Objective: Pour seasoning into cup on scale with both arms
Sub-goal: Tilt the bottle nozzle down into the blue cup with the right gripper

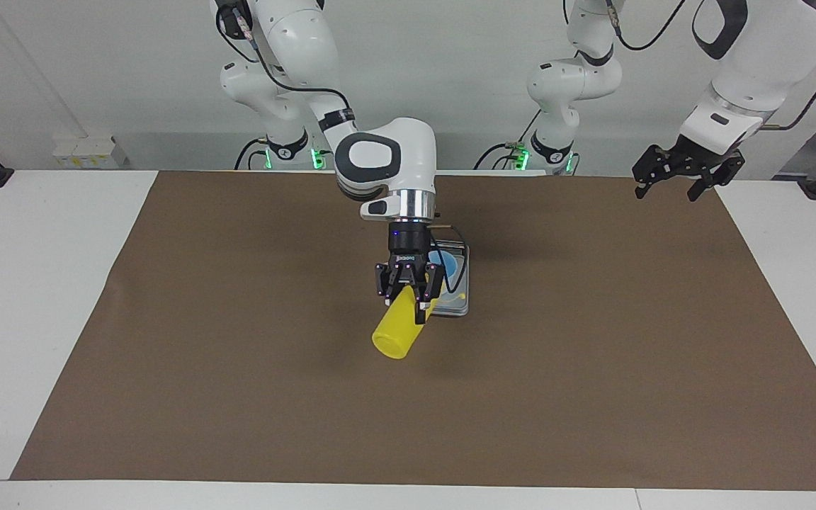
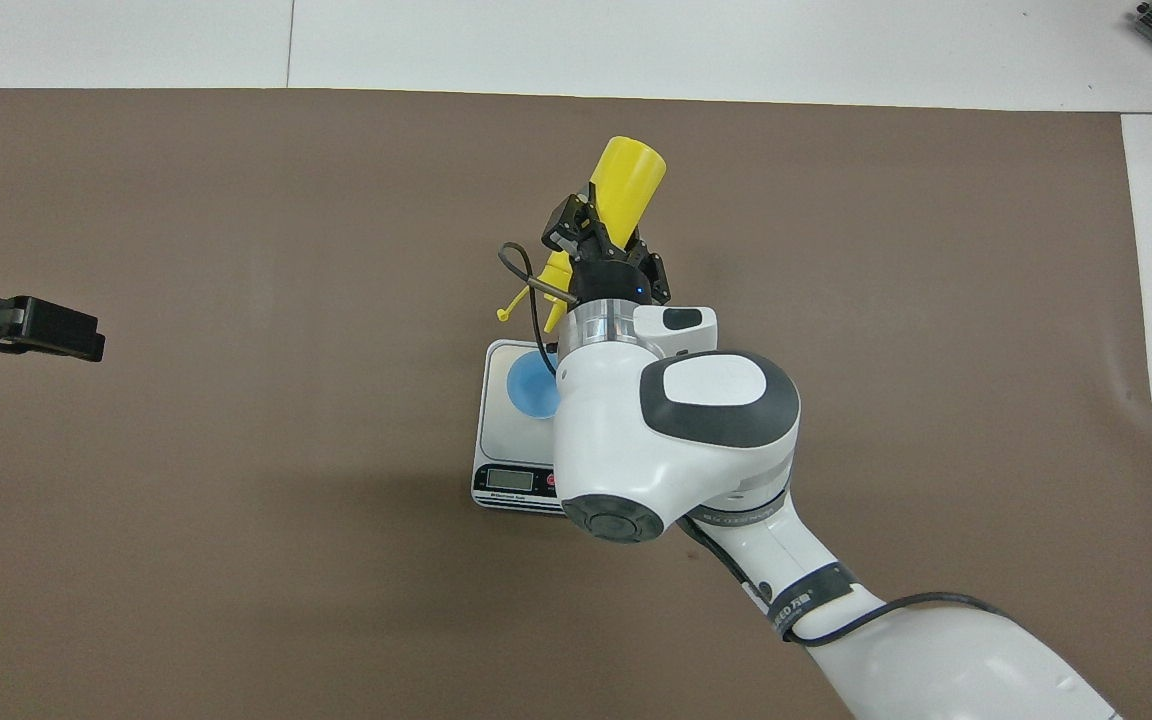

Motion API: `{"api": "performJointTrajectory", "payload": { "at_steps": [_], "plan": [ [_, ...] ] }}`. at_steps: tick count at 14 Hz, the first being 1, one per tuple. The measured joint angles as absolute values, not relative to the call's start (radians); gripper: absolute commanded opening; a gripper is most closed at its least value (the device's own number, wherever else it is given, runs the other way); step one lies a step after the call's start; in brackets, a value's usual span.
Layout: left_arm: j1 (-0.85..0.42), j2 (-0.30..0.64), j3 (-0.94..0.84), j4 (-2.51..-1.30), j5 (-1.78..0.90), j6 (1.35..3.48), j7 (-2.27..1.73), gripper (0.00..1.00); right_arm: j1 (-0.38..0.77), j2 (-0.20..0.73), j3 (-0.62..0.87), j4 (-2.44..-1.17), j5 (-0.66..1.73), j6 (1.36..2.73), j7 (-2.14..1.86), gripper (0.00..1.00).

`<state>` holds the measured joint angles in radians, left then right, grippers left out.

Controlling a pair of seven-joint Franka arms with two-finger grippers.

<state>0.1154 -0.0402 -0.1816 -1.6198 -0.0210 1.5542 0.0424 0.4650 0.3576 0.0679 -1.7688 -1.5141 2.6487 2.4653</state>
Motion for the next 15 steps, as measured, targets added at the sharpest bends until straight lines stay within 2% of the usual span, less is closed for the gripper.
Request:
{"api": "performJointTrajectory", "payload": {
  "at_steps": [7,15],
  "plan": [
    [0.115,-0.04,-0.182,-1.62,-0.021,1.554,0.042,1.0,0.506,0.356,0.069,-1.822,-1.828,2.629,2.723,0.0],
    [0.115,-0.04,-0.182,-1.62,-0.021,1.554,0.042,1.0,0.505,0.352,0.068,-1.834,-1.865,2.63,2.722,0.0]
  ]
}}
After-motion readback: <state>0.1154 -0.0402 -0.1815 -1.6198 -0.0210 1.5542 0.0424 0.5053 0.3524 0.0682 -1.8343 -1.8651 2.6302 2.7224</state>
